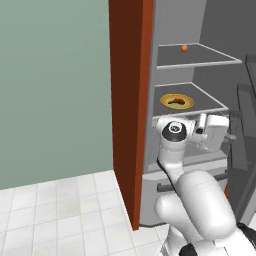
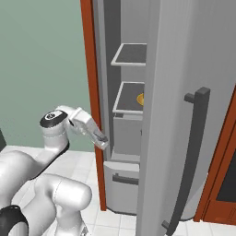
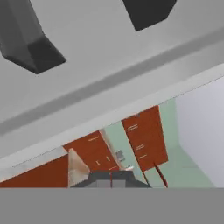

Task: Retrieve the chicken drumstick from the fridge and place it on the saucepan with marinade on the stove.

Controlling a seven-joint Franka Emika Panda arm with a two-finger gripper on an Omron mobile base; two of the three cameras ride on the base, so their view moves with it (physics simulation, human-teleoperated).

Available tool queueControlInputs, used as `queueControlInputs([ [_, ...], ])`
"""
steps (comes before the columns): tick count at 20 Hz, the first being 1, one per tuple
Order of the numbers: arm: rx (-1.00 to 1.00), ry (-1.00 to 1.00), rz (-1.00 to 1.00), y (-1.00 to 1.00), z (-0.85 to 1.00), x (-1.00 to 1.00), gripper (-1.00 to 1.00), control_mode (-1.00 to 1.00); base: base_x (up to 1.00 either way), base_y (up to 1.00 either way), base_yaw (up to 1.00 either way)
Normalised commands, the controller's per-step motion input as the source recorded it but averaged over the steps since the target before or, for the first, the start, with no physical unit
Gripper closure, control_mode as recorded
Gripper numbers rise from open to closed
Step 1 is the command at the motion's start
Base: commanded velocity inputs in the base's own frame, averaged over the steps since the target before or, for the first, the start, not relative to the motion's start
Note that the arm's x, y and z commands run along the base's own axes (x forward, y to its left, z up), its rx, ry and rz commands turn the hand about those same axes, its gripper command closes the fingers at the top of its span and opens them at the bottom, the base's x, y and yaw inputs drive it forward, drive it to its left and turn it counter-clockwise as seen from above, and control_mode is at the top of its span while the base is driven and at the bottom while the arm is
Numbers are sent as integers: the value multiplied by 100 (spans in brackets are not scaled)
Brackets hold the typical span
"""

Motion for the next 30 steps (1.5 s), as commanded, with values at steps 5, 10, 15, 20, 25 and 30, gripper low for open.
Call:
queueControlInputs([
  [5,10,60,18,-16,-79,81,100,-100,0,0,0],
  [10,8,7,14,-3,-31,72,-100,-100,0,0,0],
  [15,26,0,12,-48,-59,41,-100,-100,0,0,0],
  [20,50,0,1,-95,-44,55,-100,-100,0,0,0],
  [25,27,0,0,-87,-51,44,-100,-100,0,0,0],
  [30,16,0,0,-82,-57,8,-100,-100,0,0,0],
])
